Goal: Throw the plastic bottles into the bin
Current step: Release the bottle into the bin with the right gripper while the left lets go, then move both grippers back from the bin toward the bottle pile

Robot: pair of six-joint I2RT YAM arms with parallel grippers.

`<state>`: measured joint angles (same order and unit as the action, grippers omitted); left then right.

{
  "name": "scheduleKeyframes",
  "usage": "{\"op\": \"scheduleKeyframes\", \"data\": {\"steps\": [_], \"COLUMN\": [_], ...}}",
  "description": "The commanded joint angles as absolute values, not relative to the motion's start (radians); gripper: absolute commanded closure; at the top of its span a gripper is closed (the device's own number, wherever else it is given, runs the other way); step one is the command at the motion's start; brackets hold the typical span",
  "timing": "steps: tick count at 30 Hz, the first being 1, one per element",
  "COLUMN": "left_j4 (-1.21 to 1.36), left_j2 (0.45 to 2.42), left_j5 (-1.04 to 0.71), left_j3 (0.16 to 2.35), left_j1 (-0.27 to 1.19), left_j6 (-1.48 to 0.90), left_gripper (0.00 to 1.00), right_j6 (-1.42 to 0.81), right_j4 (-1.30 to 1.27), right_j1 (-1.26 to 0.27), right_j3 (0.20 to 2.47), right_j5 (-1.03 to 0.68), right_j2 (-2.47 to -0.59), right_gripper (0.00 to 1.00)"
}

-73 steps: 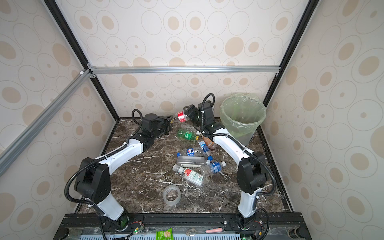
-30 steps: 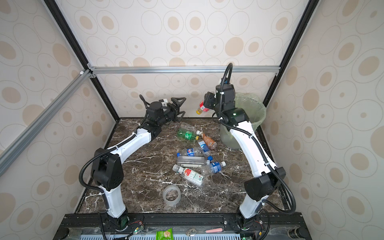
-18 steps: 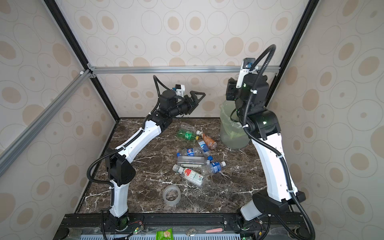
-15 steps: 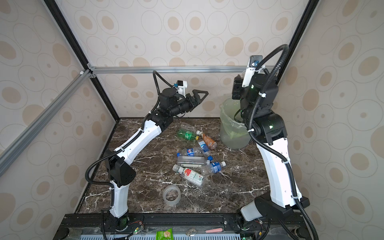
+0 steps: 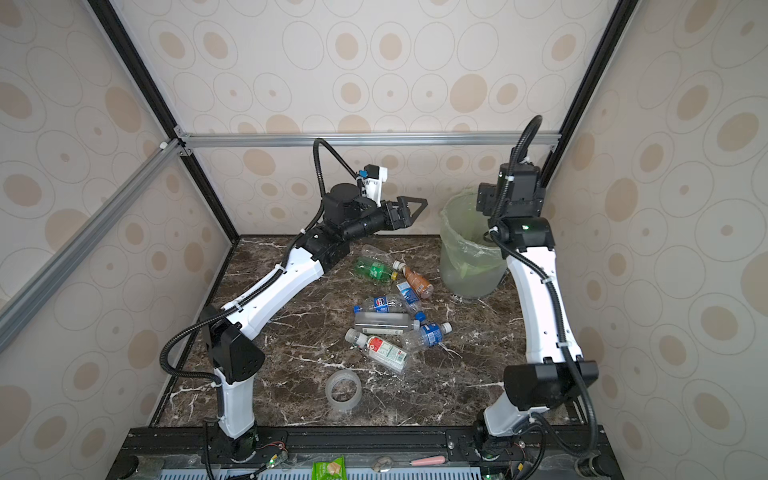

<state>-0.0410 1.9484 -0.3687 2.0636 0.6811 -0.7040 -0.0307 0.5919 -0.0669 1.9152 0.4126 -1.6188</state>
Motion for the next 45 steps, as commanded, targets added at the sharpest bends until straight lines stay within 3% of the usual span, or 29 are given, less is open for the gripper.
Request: {"op": "scheduleKeyframes", "data": {"steps": [1,6,23,31,39,45], "left_j4": [-0.052,-0.051,-0.115,-0.328,-0.432,-0.326], "left_j2": [1.896,1.89,1.846,1.797,1.687,1.516], "left_j5": [-0.342,-0.321,-0.243,-0.06,-0.007,-0.082], "left_j3": [2.052,2.044,1.993,1.969,1.748,1.408], "left_j1": [0.687,0.699,0.717,0.706,0.672,0.603], "left_j6": [-0.643,-0.627,-0.577,-0.439,-0.489,-0.633], "left_gripper": [0.01,0.01,0.01,0.01,0.01,0.01], "right_j6": [-0.091,-0.081,-0.091,-0.026,-0.04,-0.065], "right_j4": [0.586,0.657,0.663,0.638,0.566,0.535], "right_j1": [-0.07,-0.069,-0.073,-0.208,-0.415,-0.529], "right_j3": [1.94,2.058,2.046,1.956,1.729,1.532], "right_j5": [0.363,0.353,0.309,0.303,0.305,0.289], "right_j2": [-1.53,-1.561,-1.535,-1.487,-1.445,-1.43], "right_gripper": [0.0,0.0,0.0,0.0,0.0,0.0]}}
